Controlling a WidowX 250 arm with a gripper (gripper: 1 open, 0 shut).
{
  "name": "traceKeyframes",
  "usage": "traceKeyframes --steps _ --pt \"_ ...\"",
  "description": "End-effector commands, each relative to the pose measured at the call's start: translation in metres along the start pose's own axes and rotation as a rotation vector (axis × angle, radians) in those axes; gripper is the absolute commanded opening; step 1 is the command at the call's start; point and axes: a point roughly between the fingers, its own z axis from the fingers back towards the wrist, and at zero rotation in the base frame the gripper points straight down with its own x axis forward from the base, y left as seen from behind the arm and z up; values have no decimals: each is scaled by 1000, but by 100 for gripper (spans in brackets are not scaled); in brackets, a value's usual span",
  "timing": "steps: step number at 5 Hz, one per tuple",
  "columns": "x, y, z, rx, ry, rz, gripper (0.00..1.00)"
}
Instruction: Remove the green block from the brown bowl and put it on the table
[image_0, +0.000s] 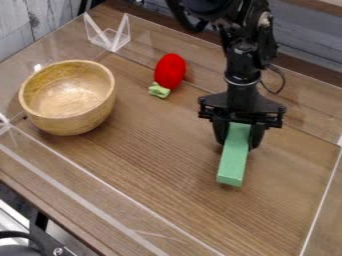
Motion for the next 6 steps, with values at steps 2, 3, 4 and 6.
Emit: traceKeyframes --steps 2,3,4,6 --pt "17 -14 5 -41 -73 -22 0" --pt "14 -19 8 -36 -79 12 0" --pt "9 -23 11 -31 -84 43 0" --pt "13 -13 25 -55 -69 -65 0"
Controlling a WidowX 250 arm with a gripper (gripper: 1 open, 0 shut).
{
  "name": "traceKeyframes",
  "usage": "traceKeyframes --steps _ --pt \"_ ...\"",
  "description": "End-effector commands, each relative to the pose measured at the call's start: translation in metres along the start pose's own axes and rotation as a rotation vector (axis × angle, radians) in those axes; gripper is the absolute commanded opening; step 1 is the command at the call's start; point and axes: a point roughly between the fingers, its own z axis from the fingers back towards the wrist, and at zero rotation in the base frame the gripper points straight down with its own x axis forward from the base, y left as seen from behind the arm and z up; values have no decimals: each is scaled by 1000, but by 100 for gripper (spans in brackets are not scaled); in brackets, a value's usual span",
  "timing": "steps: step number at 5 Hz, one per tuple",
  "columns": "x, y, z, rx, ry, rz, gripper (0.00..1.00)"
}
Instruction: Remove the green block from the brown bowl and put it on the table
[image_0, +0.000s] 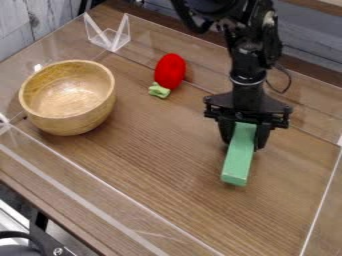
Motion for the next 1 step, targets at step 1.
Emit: traceKeyframes --steps 1 --pt "23 5 32 -22 -71 20 0"
